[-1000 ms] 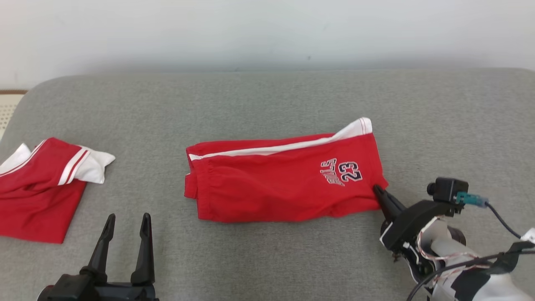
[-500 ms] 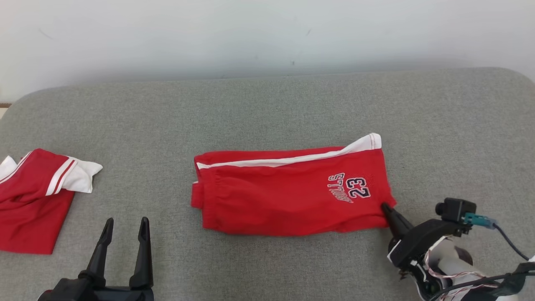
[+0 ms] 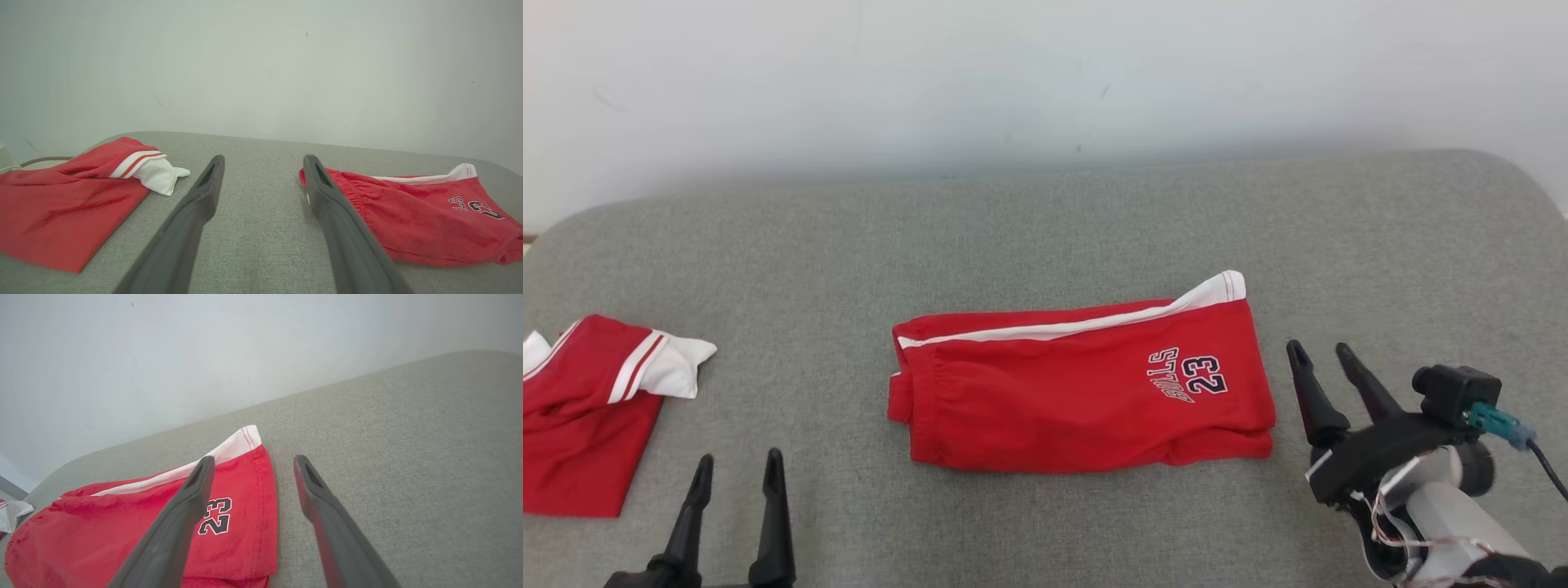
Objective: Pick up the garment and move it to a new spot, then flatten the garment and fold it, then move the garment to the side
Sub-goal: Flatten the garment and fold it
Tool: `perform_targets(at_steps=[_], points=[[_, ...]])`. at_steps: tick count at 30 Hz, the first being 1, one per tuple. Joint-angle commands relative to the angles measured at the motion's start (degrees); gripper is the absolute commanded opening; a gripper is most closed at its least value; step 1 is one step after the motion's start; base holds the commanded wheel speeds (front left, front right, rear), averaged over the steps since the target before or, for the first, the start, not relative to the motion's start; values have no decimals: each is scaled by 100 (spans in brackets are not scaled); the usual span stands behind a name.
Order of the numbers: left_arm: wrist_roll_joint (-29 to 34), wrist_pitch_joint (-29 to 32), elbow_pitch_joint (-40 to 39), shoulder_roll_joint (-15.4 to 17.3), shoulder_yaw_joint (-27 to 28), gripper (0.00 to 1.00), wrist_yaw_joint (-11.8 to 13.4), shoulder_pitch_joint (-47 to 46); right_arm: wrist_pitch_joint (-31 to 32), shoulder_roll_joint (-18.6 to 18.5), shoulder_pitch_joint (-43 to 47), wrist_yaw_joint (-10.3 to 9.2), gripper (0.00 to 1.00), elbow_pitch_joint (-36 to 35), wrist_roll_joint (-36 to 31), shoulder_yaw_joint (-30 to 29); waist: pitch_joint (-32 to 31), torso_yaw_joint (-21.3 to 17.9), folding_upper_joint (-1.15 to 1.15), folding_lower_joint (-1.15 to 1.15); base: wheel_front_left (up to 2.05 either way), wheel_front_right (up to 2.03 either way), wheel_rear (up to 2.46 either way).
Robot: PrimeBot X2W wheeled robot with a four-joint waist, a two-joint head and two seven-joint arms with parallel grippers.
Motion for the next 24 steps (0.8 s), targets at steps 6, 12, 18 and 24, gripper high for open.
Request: perform_targets(at_steps=[6, 12, 18, 24], points=[[121, -17, -12, 3, 201, 100, 5, 270, -14, 396, 873, -3, 100, -701, -1428, -1084, -240, -119, 0, 0, 0, 0, 0], [172, -17, -23, 3, 354, 100, 1, 473, -13, 707, 1519, -3, 100, -1309, -2161, -1769, -407, -183, 0, 0, 0, 0, 0], [166, -17, -58, 3, 469, 100, 25, 639, -14, 869, 1972, -3, 100, -1844, -2390, -2152, -517, -199, 0, 0, 0, 0, 0], [234, -17, -80, 22, 557, 100, 13, 786, -13, 843, 2209, -4, 100, -2136, -2470, -2115, -589, -210, 0, 0, 0, 0, 0]])
